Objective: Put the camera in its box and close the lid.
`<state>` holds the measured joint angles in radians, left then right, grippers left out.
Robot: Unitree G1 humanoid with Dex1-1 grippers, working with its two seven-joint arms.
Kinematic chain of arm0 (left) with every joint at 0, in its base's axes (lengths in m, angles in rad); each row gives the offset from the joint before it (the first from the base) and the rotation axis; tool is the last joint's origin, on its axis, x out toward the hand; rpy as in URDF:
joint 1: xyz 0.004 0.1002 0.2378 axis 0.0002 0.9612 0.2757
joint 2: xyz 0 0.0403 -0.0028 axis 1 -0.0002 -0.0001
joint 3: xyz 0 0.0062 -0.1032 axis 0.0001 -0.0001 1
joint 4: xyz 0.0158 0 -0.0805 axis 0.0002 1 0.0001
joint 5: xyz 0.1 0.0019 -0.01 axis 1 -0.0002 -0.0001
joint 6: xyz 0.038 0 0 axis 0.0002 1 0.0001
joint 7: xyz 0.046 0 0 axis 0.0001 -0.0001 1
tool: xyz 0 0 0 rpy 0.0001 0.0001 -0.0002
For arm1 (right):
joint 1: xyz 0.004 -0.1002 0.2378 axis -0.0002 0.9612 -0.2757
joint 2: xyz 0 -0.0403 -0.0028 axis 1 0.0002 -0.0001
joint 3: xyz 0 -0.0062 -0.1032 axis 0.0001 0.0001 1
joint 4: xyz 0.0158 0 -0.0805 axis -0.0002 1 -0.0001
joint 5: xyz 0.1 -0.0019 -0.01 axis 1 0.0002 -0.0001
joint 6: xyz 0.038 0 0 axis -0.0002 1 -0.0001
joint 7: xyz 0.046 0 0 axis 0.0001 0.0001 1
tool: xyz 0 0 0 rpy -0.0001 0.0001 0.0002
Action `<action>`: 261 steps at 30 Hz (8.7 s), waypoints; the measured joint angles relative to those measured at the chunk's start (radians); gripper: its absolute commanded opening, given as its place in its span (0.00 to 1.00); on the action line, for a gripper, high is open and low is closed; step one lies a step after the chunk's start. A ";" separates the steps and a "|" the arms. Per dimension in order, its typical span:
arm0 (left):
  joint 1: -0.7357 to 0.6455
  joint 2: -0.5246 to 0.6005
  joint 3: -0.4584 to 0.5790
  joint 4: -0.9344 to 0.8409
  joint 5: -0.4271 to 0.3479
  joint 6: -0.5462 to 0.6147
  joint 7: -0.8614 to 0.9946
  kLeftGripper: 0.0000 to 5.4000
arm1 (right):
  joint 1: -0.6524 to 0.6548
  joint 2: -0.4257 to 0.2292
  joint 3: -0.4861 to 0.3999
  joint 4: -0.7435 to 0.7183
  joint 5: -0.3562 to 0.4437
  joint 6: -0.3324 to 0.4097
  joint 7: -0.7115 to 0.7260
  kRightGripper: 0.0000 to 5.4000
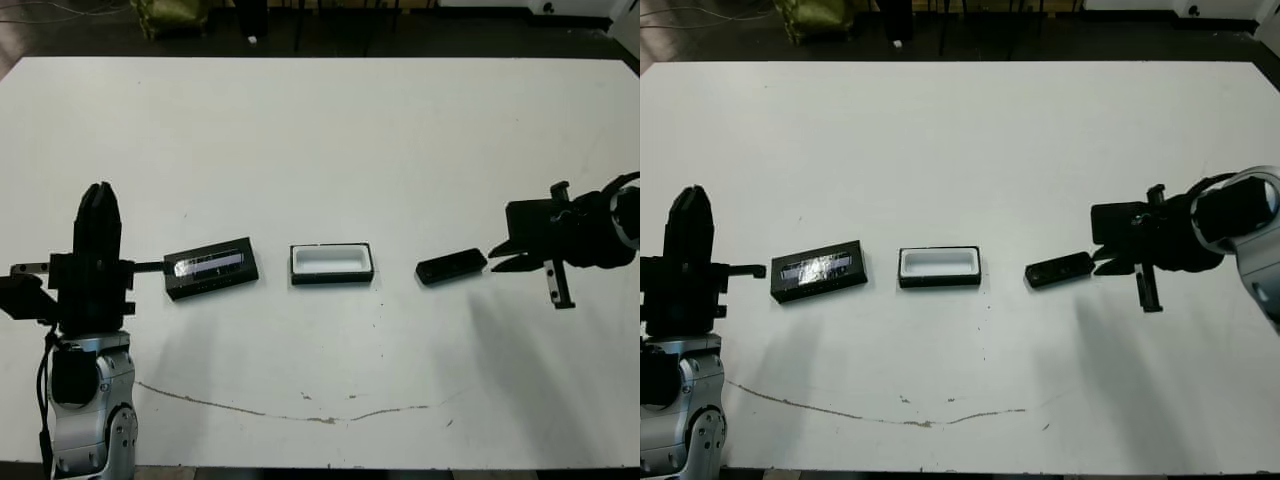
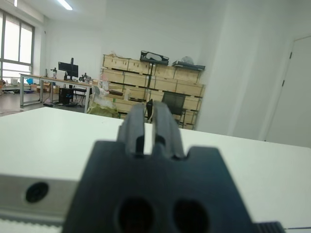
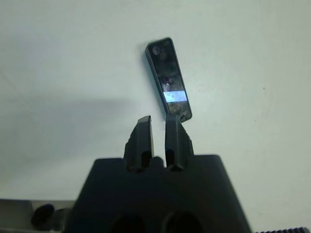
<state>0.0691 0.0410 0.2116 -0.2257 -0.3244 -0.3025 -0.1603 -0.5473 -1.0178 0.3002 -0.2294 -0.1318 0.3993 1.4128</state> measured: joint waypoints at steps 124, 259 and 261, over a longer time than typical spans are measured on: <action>0.012 -0.006 -0.013 0.013 -0.020 0.010 0.004 0.00 | -0.480 0.498 0.181 1.269 -0.228 -0.650 -0.258 0.00; 0.023 -0.023 -0.024 0.022 -0.039 0.022 -0.020 0.00 | 0.437 0.599 -0.122 -0.071 0.205 0.125 -0.939 0.46; 0.023 -0.023 -0.024 0.022 -0.041 0.022 -0.021 0.00 | 0.437 0.599 -0.123 -0.062 0.205 0.117 -0.939 0.39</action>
<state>0.0924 0.0182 0.1876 -0.2035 -0.3649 -0.2806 -0.1816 -0.1099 -0.4188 0.1767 -0.2910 0.0728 0.5167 0.4735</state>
